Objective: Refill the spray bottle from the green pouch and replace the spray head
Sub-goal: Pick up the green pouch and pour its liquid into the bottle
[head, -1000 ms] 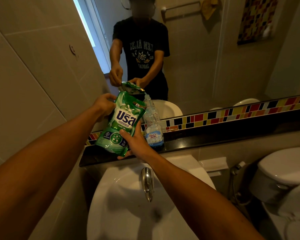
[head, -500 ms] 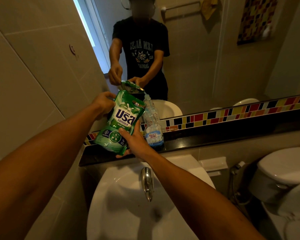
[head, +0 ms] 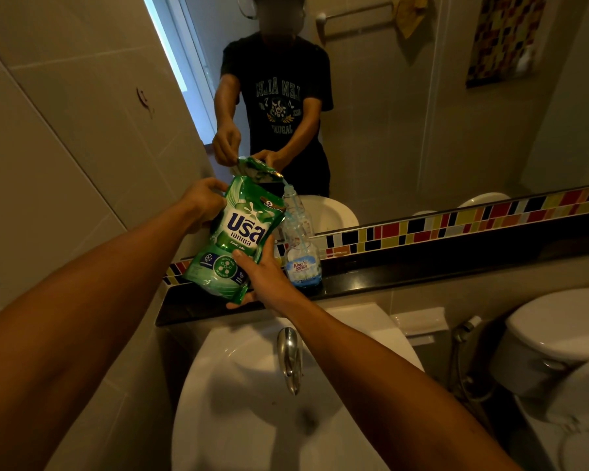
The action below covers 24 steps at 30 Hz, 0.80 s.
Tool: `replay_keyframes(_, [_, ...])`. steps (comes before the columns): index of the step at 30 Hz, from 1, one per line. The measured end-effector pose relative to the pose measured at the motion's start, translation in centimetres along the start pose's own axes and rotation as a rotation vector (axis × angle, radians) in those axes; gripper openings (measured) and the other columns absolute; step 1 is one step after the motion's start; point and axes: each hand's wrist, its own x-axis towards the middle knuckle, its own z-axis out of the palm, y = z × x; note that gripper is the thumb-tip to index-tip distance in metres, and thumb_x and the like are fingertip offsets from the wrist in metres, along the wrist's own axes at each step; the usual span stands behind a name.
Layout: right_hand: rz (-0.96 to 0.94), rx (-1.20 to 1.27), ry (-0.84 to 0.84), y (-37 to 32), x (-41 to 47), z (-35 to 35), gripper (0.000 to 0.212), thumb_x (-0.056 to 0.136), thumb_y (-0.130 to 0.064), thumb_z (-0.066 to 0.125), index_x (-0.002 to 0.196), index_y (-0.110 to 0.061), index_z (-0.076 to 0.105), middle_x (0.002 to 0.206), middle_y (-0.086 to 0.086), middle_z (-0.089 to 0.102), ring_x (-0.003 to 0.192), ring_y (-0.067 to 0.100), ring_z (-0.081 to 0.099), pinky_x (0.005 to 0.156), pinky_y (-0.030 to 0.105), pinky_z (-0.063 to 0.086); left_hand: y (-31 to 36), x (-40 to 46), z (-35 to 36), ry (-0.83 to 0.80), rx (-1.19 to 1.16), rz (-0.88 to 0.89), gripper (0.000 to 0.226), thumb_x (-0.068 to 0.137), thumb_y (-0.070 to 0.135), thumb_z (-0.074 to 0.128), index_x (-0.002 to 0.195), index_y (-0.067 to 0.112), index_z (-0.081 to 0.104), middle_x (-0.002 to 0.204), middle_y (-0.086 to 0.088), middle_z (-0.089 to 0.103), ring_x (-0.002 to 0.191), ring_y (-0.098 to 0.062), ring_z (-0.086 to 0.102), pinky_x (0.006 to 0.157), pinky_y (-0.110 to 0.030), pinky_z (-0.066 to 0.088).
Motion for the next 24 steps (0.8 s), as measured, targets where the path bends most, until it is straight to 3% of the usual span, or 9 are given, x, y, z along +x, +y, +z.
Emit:
replay_keyframes(9, [-0.009,-0.002,-0.001,-0.06,0.07,0.12,0.071,0.104,-0.027,0.062,0.150,-0.055,0.016,0.155,0.003,0.046,0.127,0.038,0.056,0.071,0.071,0.059,0.05,0.14,-0.22,-0.006,0.019,0.016,0.033,0.097,0.000,0.050,0.126,0.016,0.054,0.095,-0.008,0.060,0.079,-0.020,0.059,0.081,-0.042,0.055])
replay_keyframes(15, [-0.004,0.004,0.004,0.08,0.49,0.37,0.075,0.100,-0.030,0.065,0.149,-0.060,0.017,0.158,0.005,0.043,0.136,0.047,0.050,0.070,0.076,0.056,0.42,0.01,-0.38,-0.003,0.024,0.019,0.032,0.097,0.001,0.051,0.124,0.017,0.055,0.095,-0.008,0.060,0.079,-0.021,0.060,0.069,-0.036,0.055])
replay_keyframes(24, [-0.011,0.007,0.006,-0.02,0.27,0.53,0.073,0.101,-0.030,0.065,0.149,-0.059,0.018,0.156,0.006,0.044,0.134,0.046,0.052,0.072,0.076,0.056,0.59,-0.05,-0.62,-0.004,0.047,0.027,0.033,0.097,0.000,0.051,0.125,0.016,0.056,0.109,-0.015,0.060,0.087,-0.025,0.061,0.072,-0.039,0.055])
